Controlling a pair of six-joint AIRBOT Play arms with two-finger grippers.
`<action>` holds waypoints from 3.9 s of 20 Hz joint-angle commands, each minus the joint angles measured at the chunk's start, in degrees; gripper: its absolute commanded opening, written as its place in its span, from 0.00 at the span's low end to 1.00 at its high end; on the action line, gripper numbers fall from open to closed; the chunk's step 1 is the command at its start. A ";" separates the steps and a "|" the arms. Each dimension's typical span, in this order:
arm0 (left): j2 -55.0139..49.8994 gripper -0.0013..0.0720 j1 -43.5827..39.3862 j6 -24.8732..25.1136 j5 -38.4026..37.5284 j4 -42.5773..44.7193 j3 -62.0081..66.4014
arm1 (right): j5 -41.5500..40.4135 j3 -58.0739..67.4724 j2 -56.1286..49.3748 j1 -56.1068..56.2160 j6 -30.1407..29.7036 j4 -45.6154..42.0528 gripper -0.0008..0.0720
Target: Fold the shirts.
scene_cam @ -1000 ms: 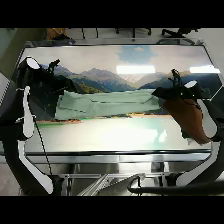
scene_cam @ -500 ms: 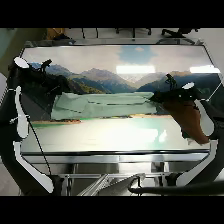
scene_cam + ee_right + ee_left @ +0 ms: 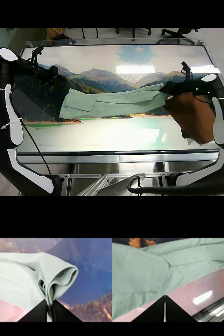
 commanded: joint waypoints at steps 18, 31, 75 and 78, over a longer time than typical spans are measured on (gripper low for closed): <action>-24.92 0.04 -39.89 -6.58 37.44 -6.14 0.52 | 7.17 0.26 17.64 -1.05 3.23 19.80 0.04; 7.23 0.04 -8.22 10.64 10.69 -42.49 0.39 | -20.41 0.22 9.88 31.41 -0.31 19.61 0.04; 15.67 0.04 -1.20 13.25 7.10 -41.59 0.37 | -5.40 5.53 -13.11 23.43 -1.31 18.78 0.04; 15.67 0.04 -1.20 13.27 7.13 -41.53 0.37 | -5.62 9.38 -9.68 21.92 1.09 18.75 0.04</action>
